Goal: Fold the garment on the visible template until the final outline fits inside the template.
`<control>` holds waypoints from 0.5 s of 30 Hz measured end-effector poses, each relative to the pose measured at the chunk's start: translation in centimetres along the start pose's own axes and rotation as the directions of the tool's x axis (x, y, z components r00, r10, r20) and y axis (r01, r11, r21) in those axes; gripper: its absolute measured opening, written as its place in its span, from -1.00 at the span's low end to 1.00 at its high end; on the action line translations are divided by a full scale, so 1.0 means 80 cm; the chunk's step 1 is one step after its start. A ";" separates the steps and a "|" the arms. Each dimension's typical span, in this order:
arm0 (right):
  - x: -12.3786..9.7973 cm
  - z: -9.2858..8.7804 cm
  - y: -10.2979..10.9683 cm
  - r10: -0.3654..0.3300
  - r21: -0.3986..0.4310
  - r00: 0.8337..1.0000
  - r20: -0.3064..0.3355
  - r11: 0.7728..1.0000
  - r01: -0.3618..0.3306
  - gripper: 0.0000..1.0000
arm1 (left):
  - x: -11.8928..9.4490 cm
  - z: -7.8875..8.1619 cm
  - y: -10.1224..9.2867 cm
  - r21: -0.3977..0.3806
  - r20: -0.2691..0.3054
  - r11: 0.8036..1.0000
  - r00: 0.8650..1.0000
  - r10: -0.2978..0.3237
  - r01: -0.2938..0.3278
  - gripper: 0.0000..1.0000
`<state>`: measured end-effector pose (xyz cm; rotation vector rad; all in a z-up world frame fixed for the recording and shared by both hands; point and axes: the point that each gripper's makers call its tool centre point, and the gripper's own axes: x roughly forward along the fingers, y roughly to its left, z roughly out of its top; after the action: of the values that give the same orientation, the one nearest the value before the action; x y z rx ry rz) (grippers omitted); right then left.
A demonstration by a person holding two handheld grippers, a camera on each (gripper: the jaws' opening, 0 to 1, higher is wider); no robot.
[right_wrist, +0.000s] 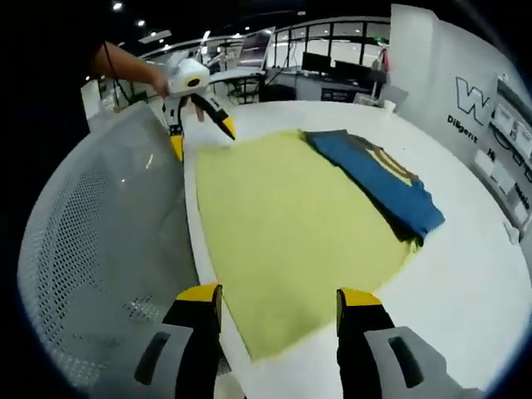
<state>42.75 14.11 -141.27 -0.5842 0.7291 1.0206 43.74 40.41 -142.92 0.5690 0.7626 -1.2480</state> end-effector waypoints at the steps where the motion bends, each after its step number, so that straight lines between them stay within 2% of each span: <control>1: 0.001 -0.003 0.005 0.014 -0.005 1.000 -0.013 1.000 -0.014 0.05 | 0.000 -0.002 -0.001 0.007 -0.012 1.000 1.000 -0.003 0.003 0.26; 7: 0.006 -0.026 0.019 0.052 -0.001 0.997 -0.053 0.999 -0.052 -0.06 | 0.000 -0.009 -0.002 0.009 -0.033 1.000 0.999 -0.010 0.010 0.14; 11: 0.008 -0.045 0.022 0.057 0.015 0.994 -0.091 0.998 -0.055 -0.20 | -0.002 -0.017 -0.006 0.029 -0.061 0.999 0.998 -0.021 0.023 -0.03; 15: 0.010 -0.056 0.022 0.046 0.021 0.993 -0.112 0.999 -0.043 -0.33 | -0.002 -0.023 -0.006 0.025 -0.077 0.999 0.997 -0.020 0.022 -0.09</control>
<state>40.22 11.96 -144.88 -0.6154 0.8539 1.0269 42.91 41.77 -143.90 0.6341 0.8194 -1.2621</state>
